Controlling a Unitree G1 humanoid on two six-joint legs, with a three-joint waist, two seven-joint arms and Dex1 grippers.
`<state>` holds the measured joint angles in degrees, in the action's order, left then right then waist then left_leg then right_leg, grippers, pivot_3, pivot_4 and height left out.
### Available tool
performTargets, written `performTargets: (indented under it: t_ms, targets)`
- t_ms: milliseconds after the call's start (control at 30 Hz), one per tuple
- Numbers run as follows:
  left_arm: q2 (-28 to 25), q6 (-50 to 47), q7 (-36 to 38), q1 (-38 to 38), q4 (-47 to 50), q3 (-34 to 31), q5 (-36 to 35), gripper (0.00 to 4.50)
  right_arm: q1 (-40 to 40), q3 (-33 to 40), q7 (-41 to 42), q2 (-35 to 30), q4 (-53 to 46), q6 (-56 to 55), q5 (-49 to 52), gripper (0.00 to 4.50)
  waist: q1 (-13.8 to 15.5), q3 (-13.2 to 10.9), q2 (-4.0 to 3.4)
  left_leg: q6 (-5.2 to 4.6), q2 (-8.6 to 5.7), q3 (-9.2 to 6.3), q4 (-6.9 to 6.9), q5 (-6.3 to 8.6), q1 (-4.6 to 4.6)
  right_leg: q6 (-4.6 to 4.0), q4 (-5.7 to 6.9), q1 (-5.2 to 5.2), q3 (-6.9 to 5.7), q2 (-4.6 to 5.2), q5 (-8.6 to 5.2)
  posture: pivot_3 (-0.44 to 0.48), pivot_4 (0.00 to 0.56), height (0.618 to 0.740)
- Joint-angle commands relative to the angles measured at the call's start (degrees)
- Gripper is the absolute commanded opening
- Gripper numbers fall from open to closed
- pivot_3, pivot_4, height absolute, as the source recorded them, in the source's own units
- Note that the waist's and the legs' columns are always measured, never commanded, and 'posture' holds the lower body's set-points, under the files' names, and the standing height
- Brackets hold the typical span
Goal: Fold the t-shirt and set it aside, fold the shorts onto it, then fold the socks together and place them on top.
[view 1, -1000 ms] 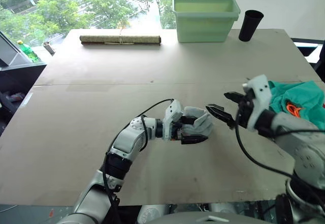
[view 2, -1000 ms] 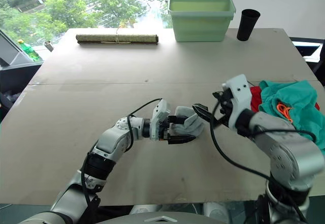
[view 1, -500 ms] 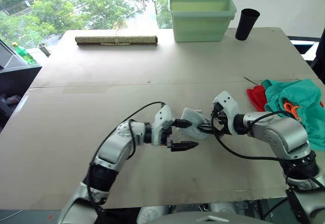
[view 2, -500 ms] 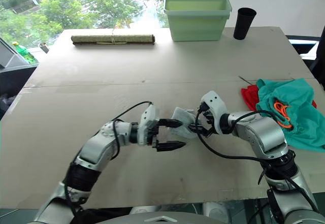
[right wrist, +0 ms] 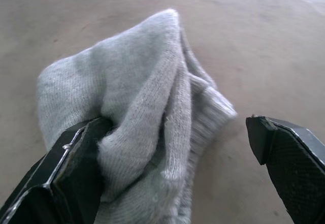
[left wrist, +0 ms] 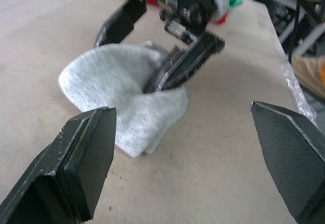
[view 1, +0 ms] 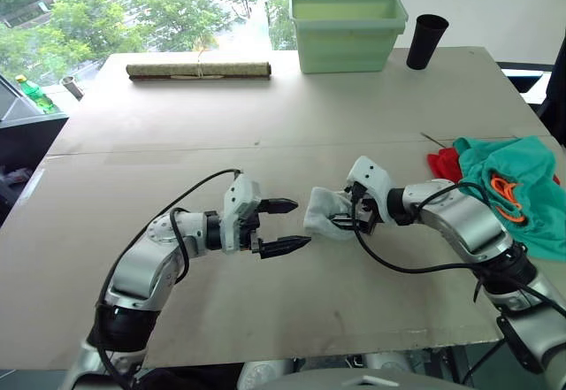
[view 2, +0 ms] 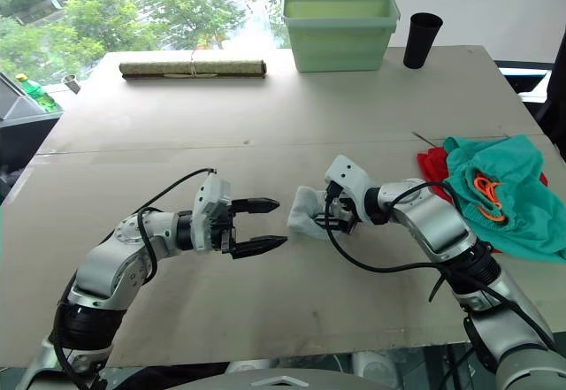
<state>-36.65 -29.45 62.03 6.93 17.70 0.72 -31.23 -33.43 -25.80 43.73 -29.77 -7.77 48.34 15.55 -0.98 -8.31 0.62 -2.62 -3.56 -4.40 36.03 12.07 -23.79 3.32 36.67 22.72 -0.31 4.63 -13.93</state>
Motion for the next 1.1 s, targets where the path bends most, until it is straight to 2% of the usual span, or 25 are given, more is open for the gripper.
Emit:
performTargets:
  t_ms: [33, 200, 233, 267, 333, 500, 567, 600, 633, 667, 700, 733, 800, 867, 967, 1100]
  targets:
    - [-0.77, -0.29, -1.08, -1.68, 4.14, -2.78, -2.52, 4.50, 2.22, -4.18, 2.67, 0.10, 2.75, -1.06, -2.08, 3.15, 0.17, 0.01, 0.02, 0.00, 0.00, -0.01, -0.01, 0.00, 0.02, -0.01, 0.00, 0.00, -0.01, 0.00, 0.00, 0.000, 0.150, 0.731]
    - [-1.49, 0.35, -1.37, -1.90, 4.98, -3.61, -2.83, 4.50, 5.31, -1.82, 2.54, -0.50, -0.31, -2.87, -2.31, 0.74, 0.33, 0.07, 0.08, 0.01, 0.03, -0.02, 0.02, 0.00, 0.03, -0.01, 0.01, -0.02, -0.01, 0.00, 0.00, 0.000, 0.150, 0.731]
    - [-1.44, 0.25, -1.51, -1.82, 5.26, -3.60, -3.00, 4.50, 6.34, -0.04, 2.35, -0.71, -2.14, -3.18, -1.53, 0.32, 0.34, 0.07, 0.08, 0.01, 0.03, -0.02, 0.01, 0.01, 0.03, -0.01, 0.01, -0.02, -0.01, 0.00, 0.00, 0.000, 0.150, 0.731]
    - [-1.37, 0.11, -1.69, -1.75, 5.59, -3.48, -3.18, 4.50, 7.34, 1.72, 2.26, -0.93, -4.03, -3.14, -0.60, 0.13, 0.38, 0.06, 0.07, 0.01, 0.03, -0.02, 0.02, 0.01, 0.03, -0.02, 0.01, -0.02, -0.01, 0.00, 0.00, 0.000, 0.150, 0.731]
    - [-1.15, -0.15, -1.80, -1.38, 6.26, -3.08, -3.76, 4.50, 9.85, 6.71, 0.93, -1.00, -9.09, -1.18, 1.85, 0.04, 0.73, 0.03, 0.04, 0.01, 0.02, -0.02, 0.01, 0.01, -0.01, -0.02, 0.00, -0.01, -0.02, 0.02, 0.00, 0.000, 0.150, 0.731]
    - [0.39, -1.17, -2.48, 1.36, 7.47, -1.42, -5.49, 4.50, 17.91, 26.81, -6.34, 1.06, -25.92, 12.27, 12.77, 0.04, 1.86, -0.11, -0.03, 0.01, -0.02, -0.02, 0.00, 0.01, -0.14, 0.00, -0.11, 0.02, -0.02, 0.08, 0.01, 0.000, 0.150, 0.731]
    - [0.94, -1.54, -2.80, 2.15, 7.77, -0.90, -5.89, 4.50, 19.71, 32.66, -8.70, 1.85, -30.22, 16.66, 16.08, 0.04, 1.86, -0.12, -0.04, 0.00, -0.03, -0.01, 0.02, 0.01, -0.14, 0.00, -0.11, 0.02, 0.00, 0.08, 0.01, 0.000, 0.150, 0.731]
    - [1.65, -1.89, -3.10, 2.99, 8.03, -0.30, -6.35, 4.50, 20.94, 39.37, -10.54, 3.36, -33.40, 20.10, 18.86, 0.04, 1.87, -0.12, -0.03, 0.00, -0.03, -0.01, 0.02, 0.01, -0.14, 0.00, -0.11, 0.01, -0.01, 0.08, 0.01, 0.000, 0.150, 0.731]
    - [2.68, -2.20, -3.39, 4.21, 8.22, 0.71, -6.77, 4.50, 21.32, 49.35, -12.53, 5.71, -36.66, 25.09, 21.09, 0.04, 1.83, -0.12, -0.03, 0.00, -0.03, -0.01, 0.02, 0.01, -0.13, 0.00, -0.11, 0.01, -0.01, 0.08, 0.01, 0.000, 0.150, 0.731]
    - [4.13, -2.07, -3.51, 5.85, 8.02, 2.07, -6.89, 4.50, 19.62, 60.81, -12.97, 7.21, -39.13, 32.14, 18.99, 0.04, 1.79, -0.13, -0.03, 0.00, -0.02, -0.01, 0.02, 0.01, -0.13, 0.00, -0.11, 0.01, -0.02, 0.07, 0.01, 0.000, 0.150, 0.731]
    - [5.03, -1.94, -3.57, 6.88, 7.88, 2.96, -6.97, 4.50, 18.26, 68.39, -13.57, 8.05, -40.52, 36.89, 17.81, 0.04, 2.06, -0.17, -0.05, 0.00, -0.02, -0.01, 0.02, 0.01, -0.11, 0.00, -0.11, 0.01, -0.02, 0.06, 0.00, 0.000, 0.150, 0.731]
    - [6.15, -1.95, -3.66, 8.01, 7.56, 3.62, -7.17, 4.50, 16.00, 75.21, -15.23, 7.93, -40.06, 40.96, 16.51, 0.04, 2.45, -0.27, -0.12, 0.00, -0.01, -0.06, 0.03, 0.01, -0.15, 0.01, -0.09, 0.01, -0.08, 0.05, 0.01, 0.000, 0.150, 0.731]
    - [7.82, -1.84, -3.68, 10.09, 6.64, 4.65, -7.13, 4.50, 11.47, 84.14, -19.74, 6.80, -36.22, 43.79, 16.25, 0.04, 2.71, -0.27, -0.11, -0.02, -0.12, -0.02, 0.16, 0.00, -0.21, 0.02, -0.08, -0.02, -0.21, 0.04, 0.02, 0.000, 0.150, 0.731]
    - [8.76, -1.61, -3.57, 11.26, 6.08, 5.32, -6.95, 4.50, 8.18, 88.22, -23.85, 5.59, -32.00, 44.16, 16.24, 0.04, 2.54, -0.26, -0.11, -0.02, -0.13, 0.04, 0.15, 0.00, -0.16, 0.01, -0.08, -0.05, -0.22, 0.06, 0.01, 0.000, 0.150, 0.731]
    - [9.93, -0.96, -3.51, 12.54, 4.75, 6.22, -6.21, 4.50, 3.33, 89.99, -29.66, 2.04, -21.98, 44.16, 12.21, 0.04, 1.58, -0.26, -0.17, -0.03, -0.08, 0.12, 0.06, -0.01, -0.10, 0.00, -0.01, -0.07, -0.15, 0.05, 0.01, 0.000, 0.150, 0.731]
    - [10.29, -0.03, -3.34, 12.77, 3.87, 6.81, -5.46, 4.50, 2.29, 86.00, -31.32, -1.17, -10.18, 44.15, 9.34, 0.04, 1.58, -0.27, -0.20, -0.04, -0.06, 0.27, 0.04, -0.02, -0.05, -0.01, 0.03, -0.08, -0.08, 0.03, 0.00, 0.000, 0.150, 0.731]
